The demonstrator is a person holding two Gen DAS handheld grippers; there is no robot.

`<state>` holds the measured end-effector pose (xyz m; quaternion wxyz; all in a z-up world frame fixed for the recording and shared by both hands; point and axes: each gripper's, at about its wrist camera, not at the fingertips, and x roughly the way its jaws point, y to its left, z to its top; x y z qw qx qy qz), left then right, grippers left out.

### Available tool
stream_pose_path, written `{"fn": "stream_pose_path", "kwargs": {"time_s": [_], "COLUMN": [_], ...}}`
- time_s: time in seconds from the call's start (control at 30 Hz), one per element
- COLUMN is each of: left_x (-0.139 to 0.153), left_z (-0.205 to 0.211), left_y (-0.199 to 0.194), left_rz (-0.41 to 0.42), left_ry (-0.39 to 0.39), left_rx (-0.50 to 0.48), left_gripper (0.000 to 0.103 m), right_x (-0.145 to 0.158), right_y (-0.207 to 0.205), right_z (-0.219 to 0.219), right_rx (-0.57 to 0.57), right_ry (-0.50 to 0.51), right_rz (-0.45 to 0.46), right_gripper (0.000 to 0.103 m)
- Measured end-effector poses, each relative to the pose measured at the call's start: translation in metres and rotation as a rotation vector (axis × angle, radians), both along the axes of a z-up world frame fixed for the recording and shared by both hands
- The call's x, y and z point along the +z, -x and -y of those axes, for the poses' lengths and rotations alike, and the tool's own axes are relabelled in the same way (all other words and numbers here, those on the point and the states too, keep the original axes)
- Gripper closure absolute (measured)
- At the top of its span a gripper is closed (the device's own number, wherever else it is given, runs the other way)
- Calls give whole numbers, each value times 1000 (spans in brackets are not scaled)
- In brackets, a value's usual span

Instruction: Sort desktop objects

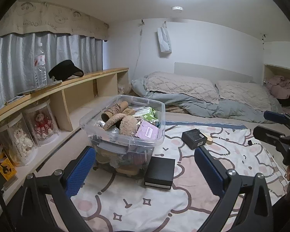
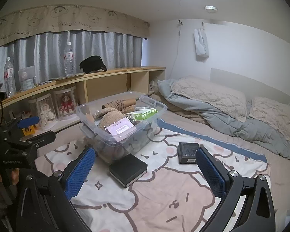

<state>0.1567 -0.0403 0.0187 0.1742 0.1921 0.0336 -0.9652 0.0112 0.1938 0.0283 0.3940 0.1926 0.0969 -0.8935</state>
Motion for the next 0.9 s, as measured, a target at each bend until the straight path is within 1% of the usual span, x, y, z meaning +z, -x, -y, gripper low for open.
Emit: {"fn": "stream_pose_path", "kwargs": {"time_s": [0.47, 0.9], "left_x": [0, 0], "left_z": [-2, -3], "left_y": [-2, -1], "left_rz": [-4, -3], "left_ry": [8, 8], "left_rx": [-6, -4], "left_gripper": [0, 0], "right_x": [-5, -4], "right_y": [2, 3], "right_z": [7, 5], "right_rx": [4, 6], "right_ry": [-40, -35], "right_rz": [12, 17], "right_gripper": [0, 0]}}
